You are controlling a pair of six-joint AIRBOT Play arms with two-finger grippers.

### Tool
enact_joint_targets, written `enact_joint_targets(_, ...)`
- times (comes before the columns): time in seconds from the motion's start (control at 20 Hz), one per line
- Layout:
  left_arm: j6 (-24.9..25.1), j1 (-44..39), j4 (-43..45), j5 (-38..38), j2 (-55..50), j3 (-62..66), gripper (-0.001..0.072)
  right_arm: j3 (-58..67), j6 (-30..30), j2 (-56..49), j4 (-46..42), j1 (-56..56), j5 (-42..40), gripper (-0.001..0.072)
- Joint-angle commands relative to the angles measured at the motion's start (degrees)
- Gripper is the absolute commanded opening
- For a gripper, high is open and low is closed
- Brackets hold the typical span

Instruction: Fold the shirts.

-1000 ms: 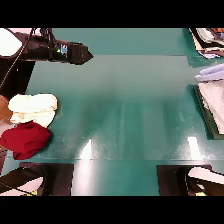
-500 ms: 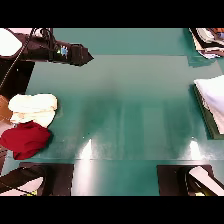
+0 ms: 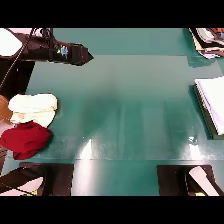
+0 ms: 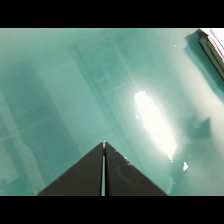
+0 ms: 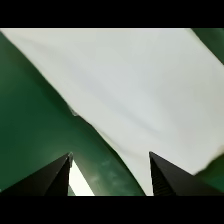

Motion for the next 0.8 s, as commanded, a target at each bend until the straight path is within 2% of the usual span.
enact_joint_targets(0.0,0.0,0.0,0.0,0.9,0.0,0.0,0.003,3.0,0.1,0.4,1.6,12.8,-0.6,0.053)
enact_joint_targets(0.05,0.0,0.0,-0.1,1.0,0.0,0.0,0.003,3.2,0.1,0.4,1.5,17.0,-1.2,0.0528)
enact_joint_targets(0.1,0.0,0.0,0.0,1.0,0.0,0.0,0.003,3.2,0.1,0.4,1.5,21.4,-2.2,0.0491)
enact_joint_targets(0.3,0.0,0.0,0.0,1.0,0.0,0.0,0.003,3.1,0.1,0.4,1.4,35.4,-6.1,0.0054)
enact_joint_targets(0.35,0.0,0.0,0.0,1.0,0.0,0.0,0.003,3.1,0.1,0.4,1.4,37.5,-6.8,0.0017)
enact_joint_targets(0.75,0.0,0.0,0.0,1.0,0.0,0.0,0.003,3.1,0.1,0.4,1.4,41.6,-6.8,0.0017)
